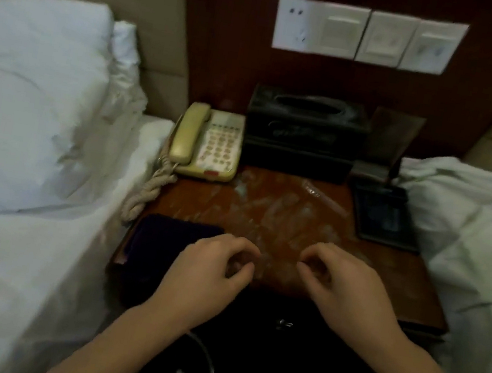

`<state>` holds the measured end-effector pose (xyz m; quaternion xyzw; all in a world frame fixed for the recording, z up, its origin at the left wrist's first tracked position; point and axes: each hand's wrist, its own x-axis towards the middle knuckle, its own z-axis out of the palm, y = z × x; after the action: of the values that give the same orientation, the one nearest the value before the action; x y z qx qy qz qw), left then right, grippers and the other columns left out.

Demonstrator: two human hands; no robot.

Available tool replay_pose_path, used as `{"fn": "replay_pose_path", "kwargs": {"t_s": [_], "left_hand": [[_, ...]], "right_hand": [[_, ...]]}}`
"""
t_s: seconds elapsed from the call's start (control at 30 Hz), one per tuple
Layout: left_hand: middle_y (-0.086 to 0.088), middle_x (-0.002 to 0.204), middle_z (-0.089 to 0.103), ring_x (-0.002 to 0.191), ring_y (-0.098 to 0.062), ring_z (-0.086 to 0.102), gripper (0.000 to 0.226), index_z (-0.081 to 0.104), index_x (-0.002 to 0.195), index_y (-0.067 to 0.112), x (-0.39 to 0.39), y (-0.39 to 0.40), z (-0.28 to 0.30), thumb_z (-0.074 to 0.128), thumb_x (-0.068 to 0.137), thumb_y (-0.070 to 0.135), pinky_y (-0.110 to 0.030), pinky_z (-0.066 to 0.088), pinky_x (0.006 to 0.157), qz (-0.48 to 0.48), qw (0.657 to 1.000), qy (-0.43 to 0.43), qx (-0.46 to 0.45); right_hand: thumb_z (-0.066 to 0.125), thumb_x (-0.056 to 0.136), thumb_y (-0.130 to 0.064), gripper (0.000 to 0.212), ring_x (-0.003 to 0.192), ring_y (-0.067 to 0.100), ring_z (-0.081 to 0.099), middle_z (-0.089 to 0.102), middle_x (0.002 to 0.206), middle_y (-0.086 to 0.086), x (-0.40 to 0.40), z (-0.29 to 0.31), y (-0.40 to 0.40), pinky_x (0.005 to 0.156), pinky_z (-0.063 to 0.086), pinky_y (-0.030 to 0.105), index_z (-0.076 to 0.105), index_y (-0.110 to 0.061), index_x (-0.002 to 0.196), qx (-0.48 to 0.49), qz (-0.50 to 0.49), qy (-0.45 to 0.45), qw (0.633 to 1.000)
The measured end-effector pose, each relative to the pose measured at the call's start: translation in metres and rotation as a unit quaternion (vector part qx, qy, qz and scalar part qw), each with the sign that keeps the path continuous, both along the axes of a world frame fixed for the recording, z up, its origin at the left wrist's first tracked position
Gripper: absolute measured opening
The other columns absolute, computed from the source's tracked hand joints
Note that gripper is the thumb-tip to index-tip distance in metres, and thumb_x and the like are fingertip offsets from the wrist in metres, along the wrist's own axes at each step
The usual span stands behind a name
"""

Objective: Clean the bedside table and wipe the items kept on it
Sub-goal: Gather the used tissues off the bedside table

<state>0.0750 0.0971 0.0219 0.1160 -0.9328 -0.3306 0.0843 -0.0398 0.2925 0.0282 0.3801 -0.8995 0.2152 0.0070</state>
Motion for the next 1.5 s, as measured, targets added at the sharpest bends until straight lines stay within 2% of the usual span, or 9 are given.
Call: {"fn": "replay_pose_path", "kwargs": {"t_s": [0.27,0.5,0.63,0.83,0.97,1.07,1.3,1.4,1.5], "left_hand": [[0.014,0.111,0.067,0.097,-0.004,0.064,0.031,0.063,0.13,0.033,-0.125,0.022,0.003,0.061,0.099,0.036,-0.027,0.056,0.086,-0.022,0.997,-0.049,-0.06],[0.018,0.117,0.064,0.102,-0.001,0.062,0.024,0.065,0.123,0.039,-0.139,0.019,-0.009,0.056,0.102,0.035,-0.024,0.054,0.091,-0.023,0.993,-0.044,-0.11],[0.025,0.112,0.06,0.1,0.003,0.058,0.021,0.063,0.121,0.043,-0.126,0.011,-0.011,0.055,0.102,0.039,-0.017,0.049,0.086,-0.016,0.993,-0.038,-0.112],[0.024,0.111,0.063,0.1,0.003,0.061,0.022,0.066,0.121,0.041,-0.08,0.007,-0.003,0.058,0.1,0.038,-0.017,0.049,0.082,0.021,0.994,-0.01,-0.106],[0.019,0.106,0.067,0.092,-0.002,0.065,0.02,0.069,0.116,0.038,-0.005,-0.005,-0.012,0.061,0.098,0.034,-0.025,0.055,0.078,0.051,0.991,-0.014,-0.121],[0.018,0.098,0.07,0.086,0.0,0.066,0.018,0.073,0.109,0.036,0.065,-0.021,-0.029,0.068,0.094,0.028,-0.027,0.057,0.077,0.113,0.988,-0.024,-0.099],[0.019,0.081,0.071,0.074,0.001,0.067,0.015,0.075,0.104,0.037,0.156,-0.028,-0.061,0.069,0.092,0.03,-0.021,0.055,0.071,0.183,0.975,-0.121,-0.028],[0.023,0.076,0.065,0.078,0.003,0.068,0.017,0.074,0.108,0.038,0.173,-0.025,-0.074,0.067,0.093,0.034,-0.006,0.042,0.064,0.169,0.971,-0.166,-0.036],[0.024,0.077,0.063,0.085,0.001,0.068,0.019,0.071,0.111,0.039,0.178,-0.024,-0.082,0.064,0.094,0.037,-0.012,0.046,0.071,0.145,0.969,-0.197,-0.034]], "right_hand": [[0.056,0.097,-0.04,0.019,0.079,0.0,0.052,0.058,0.097,-0.017,-0.117,-0.016,0.025,0.063,0.039,0.016,0.063,-0.033,0.113,0.041,-0.116,0.006,0.992],[0.054,0.098,-0.036,0.02,0.1,0.016,0.057,0.056,0.11,-0.004,-0.175,-0.041,-0.027,0.081,0.053,0.033,0.062,-0.023,0.111,0.054,-0.113,0.037,0.991],[0.055,0.097,-0.021,0.009,0.096,0.02,0.061,0.059,0.101,-0.002,-0.181,-0.047,-0.033,0.075,0.053,0.036,0.063,-0.02,0.101,0.08,-0.127,0.038,0.988],[0.056,0.098,-0.036,0.007,0.086,0.002,0.056,0.056,0.094,-0.017,-0.085,-0.017,-0.014,0.069,0.045,0.016,0.062,-0.034,0.1,0.035,-0.011,0.049,0.998],[0.062,0.092,-0.037,0.003,0.077,-0.001,0.057,0.061,0.083,-0.018,0.019,-0.015,-0.008,0.065,0.048,0.018,0.063,-0.038,0.089,0.012,0.045,-0.132,0.99],[0.059,0.092,-0.04,0.007,0.08,0.0,0.06,0.063,0.087,-0.018,0.088,-0.053,-0.025,0.071,0.05,0.019,0.066,-0.038,0.093,0.093,0.123,-0.237,0.959],[0.047,0.1,-0.029,0.027,0.086,0.019,0.066,0.07,0.097,0.003,0.145,-0.197,-0.061,0.068,0.049,0.03,0.069,-0.015,0.104,0.231,0.107,-0.219,0.942],[0.045,0.101,-0.036,0.031,0.102,0.022,0.062,0.062,0.116,0.006,0.16,-0.216,-0.069,0.071,0.043,0.029,0.057,-0.017,0.123,0.213,0.097,-0.224,0.946],[0.046,0.1,-0.038,0.034,0.108,0.018,0.059,0.057,0.123,0.001,0.157,-0.202,-0.072,0.081,0.05,0.029,0.052,-0.022,0.13,0.2,0.096,-0.232,0.947]]}}
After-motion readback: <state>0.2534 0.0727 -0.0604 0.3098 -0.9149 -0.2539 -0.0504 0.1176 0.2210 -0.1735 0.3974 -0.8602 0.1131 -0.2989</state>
